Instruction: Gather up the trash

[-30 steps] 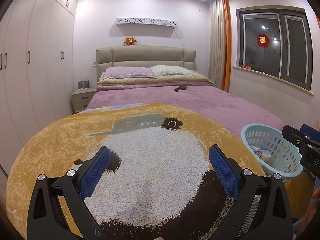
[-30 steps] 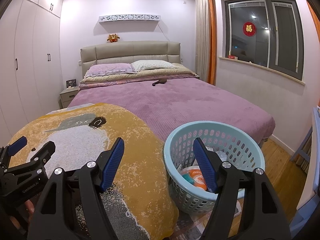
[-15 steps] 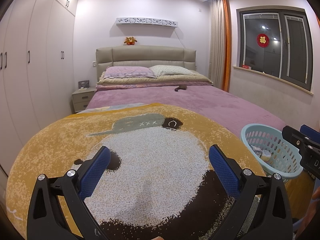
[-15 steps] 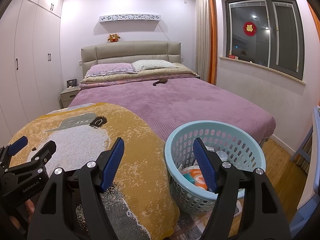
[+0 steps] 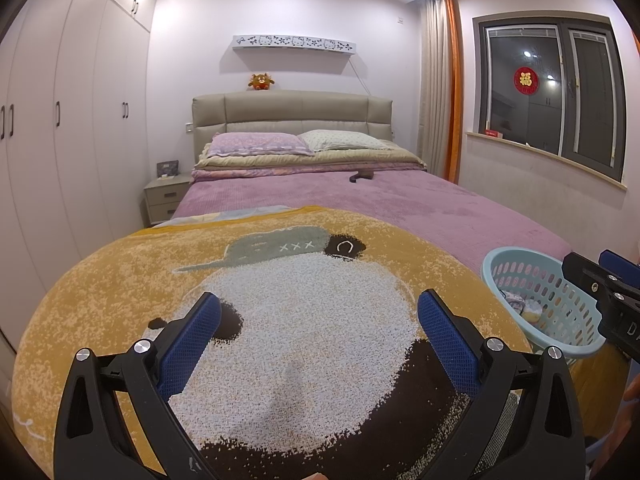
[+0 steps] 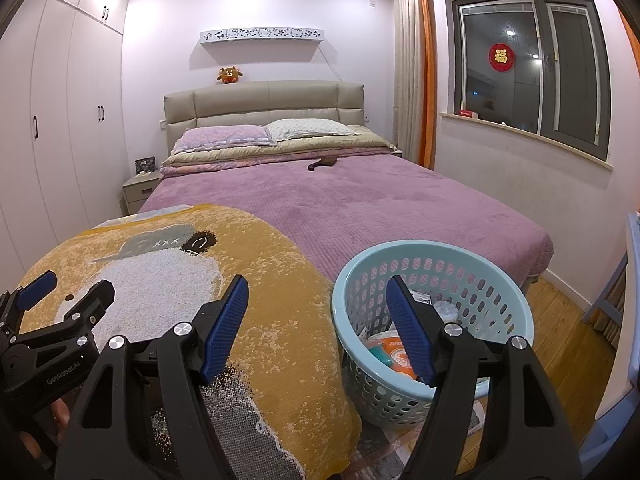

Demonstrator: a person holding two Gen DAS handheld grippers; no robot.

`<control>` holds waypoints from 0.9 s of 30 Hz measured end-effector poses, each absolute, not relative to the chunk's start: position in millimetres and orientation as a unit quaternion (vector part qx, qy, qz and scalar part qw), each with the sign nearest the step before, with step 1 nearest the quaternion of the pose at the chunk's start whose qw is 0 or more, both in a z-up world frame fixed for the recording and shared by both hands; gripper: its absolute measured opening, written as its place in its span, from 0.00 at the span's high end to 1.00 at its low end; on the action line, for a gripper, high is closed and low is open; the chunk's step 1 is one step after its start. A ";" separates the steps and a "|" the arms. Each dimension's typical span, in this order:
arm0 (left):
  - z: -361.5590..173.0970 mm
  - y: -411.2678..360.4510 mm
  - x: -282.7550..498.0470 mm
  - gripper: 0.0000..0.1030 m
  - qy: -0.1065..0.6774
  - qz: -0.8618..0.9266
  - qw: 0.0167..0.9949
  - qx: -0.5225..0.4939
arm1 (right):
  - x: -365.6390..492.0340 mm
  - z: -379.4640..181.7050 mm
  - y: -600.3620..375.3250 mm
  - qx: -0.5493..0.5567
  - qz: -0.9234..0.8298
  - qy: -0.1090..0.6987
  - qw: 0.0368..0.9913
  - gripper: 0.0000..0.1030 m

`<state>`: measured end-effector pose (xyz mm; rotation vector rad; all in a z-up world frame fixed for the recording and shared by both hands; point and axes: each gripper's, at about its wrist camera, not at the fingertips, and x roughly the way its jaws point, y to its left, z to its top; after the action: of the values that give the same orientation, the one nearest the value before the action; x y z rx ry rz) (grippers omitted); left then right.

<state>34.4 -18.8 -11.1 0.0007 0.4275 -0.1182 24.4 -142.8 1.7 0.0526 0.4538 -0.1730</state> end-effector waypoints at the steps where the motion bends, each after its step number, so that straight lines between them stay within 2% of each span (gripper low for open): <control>1: -11.0 -18.8 34.4 0.07 0.212 -0.059 0.975 0.000 | 24.5 2.2 -142.7 0.025 -0.085 0.225 0.970 0.34; 27: -11.1 -17.5 34.2 0.07 0.212 -0.056 0.976 0.001 | 31.0 2.4 -140.4 0.024 -0.068 0.232 0.970 0.34</control>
<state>34.2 -17.5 -11.1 0.0010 0.4279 -0.1139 31.0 -140.4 2.4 0.0477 0.4690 -0.1376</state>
